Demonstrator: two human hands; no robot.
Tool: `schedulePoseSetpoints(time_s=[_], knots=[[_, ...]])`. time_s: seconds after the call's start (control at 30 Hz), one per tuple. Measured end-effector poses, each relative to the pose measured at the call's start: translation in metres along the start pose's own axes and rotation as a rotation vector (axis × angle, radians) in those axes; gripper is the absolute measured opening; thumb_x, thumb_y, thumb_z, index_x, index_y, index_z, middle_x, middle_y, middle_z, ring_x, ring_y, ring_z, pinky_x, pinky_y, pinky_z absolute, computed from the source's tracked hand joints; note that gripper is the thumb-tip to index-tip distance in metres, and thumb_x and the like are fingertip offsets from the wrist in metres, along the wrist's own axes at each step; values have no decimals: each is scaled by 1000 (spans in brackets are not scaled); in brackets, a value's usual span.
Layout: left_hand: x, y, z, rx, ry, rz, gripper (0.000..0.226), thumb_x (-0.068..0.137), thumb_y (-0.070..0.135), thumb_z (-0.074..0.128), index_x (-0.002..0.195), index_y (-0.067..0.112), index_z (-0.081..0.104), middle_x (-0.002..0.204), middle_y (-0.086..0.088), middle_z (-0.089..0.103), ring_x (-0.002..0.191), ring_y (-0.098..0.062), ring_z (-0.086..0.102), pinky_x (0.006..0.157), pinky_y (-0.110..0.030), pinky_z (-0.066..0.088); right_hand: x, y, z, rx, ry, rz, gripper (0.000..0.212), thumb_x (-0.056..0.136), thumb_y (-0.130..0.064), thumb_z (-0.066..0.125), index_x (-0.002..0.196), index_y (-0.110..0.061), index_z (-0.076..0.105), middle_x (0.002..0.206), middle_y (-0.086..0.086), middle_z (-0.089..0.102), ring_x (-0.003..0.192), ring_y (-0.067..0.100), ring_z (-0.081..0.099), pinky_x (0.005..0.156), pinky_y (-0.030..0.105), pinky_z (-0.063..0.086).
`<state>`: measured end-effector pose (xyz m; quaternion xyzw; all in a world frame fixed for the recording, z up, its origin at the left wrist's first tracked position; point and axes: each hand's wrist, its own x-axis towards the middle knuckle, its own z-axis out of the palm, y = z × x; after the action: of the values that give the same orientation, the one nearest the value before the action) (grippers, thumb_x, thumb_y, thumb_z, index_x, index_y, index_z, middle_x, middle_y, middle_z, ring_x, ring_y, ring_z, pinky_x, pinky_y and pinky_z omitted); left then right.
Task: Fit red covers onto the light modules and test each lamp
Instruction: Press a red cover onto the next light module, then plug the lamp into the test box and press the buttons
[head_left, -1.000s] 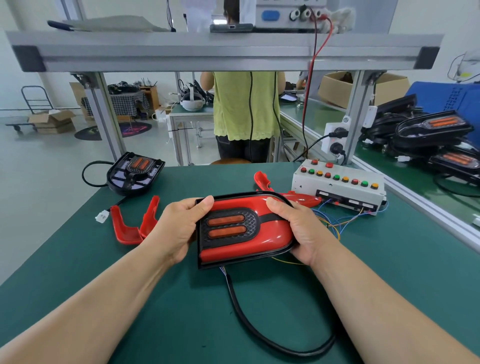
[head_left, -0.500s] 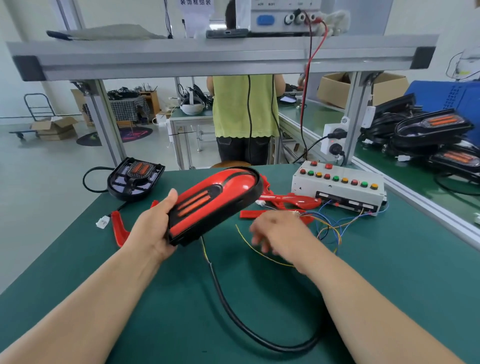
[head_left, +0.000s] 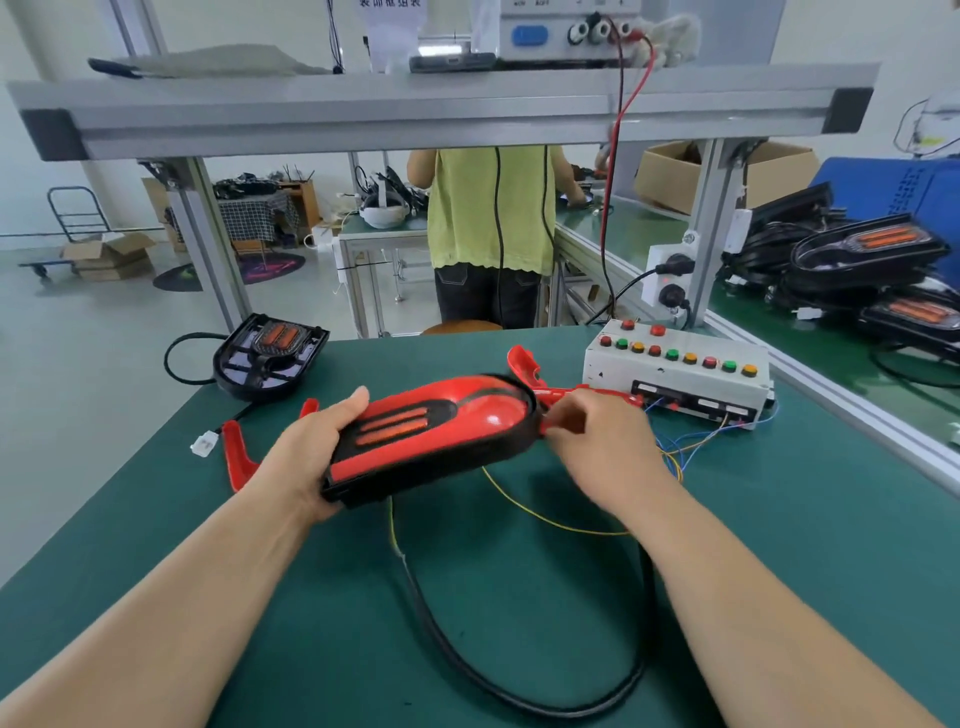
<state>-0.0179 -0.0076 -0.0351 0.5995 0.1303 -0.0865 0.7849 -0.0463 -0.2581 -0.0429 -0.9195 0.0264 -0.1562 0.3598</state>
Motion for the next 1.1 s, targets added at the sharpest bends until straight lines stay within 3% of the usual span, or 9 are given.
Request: schedulePoseSetpoints(time_s=[0.07, 0.13, 0.23, 0.33, 0.43, 0.6, 0.9, 1.0, 1.1], knots=[[1, -2, 0, 35, 21, -15, 57, 93, 27, 67, 143, 19, 41, 75, -9, 73, 46, -21, 67, 40, -32, 53, 6, 13, -3, -206, 82, 49, 18, 85, -21, 73, 102, -19, 68, 106, 2, 65, 100, 24, 61, 84, 33, 46], [-2, -4, 6, 137, 23, 2, 23, 91, 24, 69, 108, 17, 56, 75, -11, 75, 52, -24, 70, 46, -35, 57, 8, 21, -3, -326, 19, 105, 21, 86, -29, 73, 103, -20, 67, 108, 3, 66, 103, 28, 61, 83, 34, 47], [-3, -5, 7, 317, -28, -9, 20, 88, 30, 71, 86, 11, 66, 91, -22, 75, 64, -31, 73, 59, -39, 60, 9, 22, -3, -390, -8, 103, 12, 88, -24, 68, 99, -19, 69, 104, 4, 70, 100, 29, 63, 85, 37, 52], [2, -6, 5, 649, 43, 215, 26, 88, 40, 70, 87, 15, 76, 94, -9, 77, 81, -24, 72, 83, -40, 58, 7, 20, -4, -160, 84, 55, 13, 85, -14, 68, 97, -18, 71, 96, -2, 71, 97, 22, 63, 89, 32, 50], [-3, -1, 9, 962, 197, 541, 19, 87, 45, 68, 95, 28, 73, 98, 13, 71, 96, -9, 65, 91, -31, 48, 2, 9, -4, 114, 148, -52, 19, 82, -9, 72, 98, -20, 72, 82, -14, 63, 80, 0, 59, 74, 6, 39], [-16, 3, 31, 927, 158, 700, 23, 89, 52, 59, 74, 39, 71, 66, 14, 66, 64, -4, 59, 62, -24, 44, -11, -12, -1, 381, 0, -234, 30, 79, -4, 78, 88, -31, 69, 76, -15, 62, 63, -6, 53, 65, 8, 37], [-11, 5, 35, 529, 200, 545, 34, 78, 40, 80, 97, 27, 54, 70, 12, 74, 66, -3, 71, 63, -28, 51, -28, -31, -1, 364, -163, -467, 31, 76, -7, 82, 86, -33, 67, 62, -31, 55, 55, 2, 44, 58, 8, 36], [-10, 8, 33, 503, 195, 501, 37, 74, 23, 82, 99, 26, 55, 70, 8, 74, 67, -10, 71, 65, -27, 53, -32, -35, -2, 491, -313, -422, 9, 76, -31, 80, 79, -27, 72, 67, -19, 65, 59, -1, 51, 61, 12, 42], [-5, 15, 24, 403, 170, 418, 35, 79, 5, 74, 109, 18, 63, 76, -1, 74, 68, -12, 65, 70, -28, 53, -15, -22, -10, 480, -59, -250, 16, 86, -37, 67, 77, -25, 73, 77, -11, 73, 74, 2, 64, 73, 24, 49]])
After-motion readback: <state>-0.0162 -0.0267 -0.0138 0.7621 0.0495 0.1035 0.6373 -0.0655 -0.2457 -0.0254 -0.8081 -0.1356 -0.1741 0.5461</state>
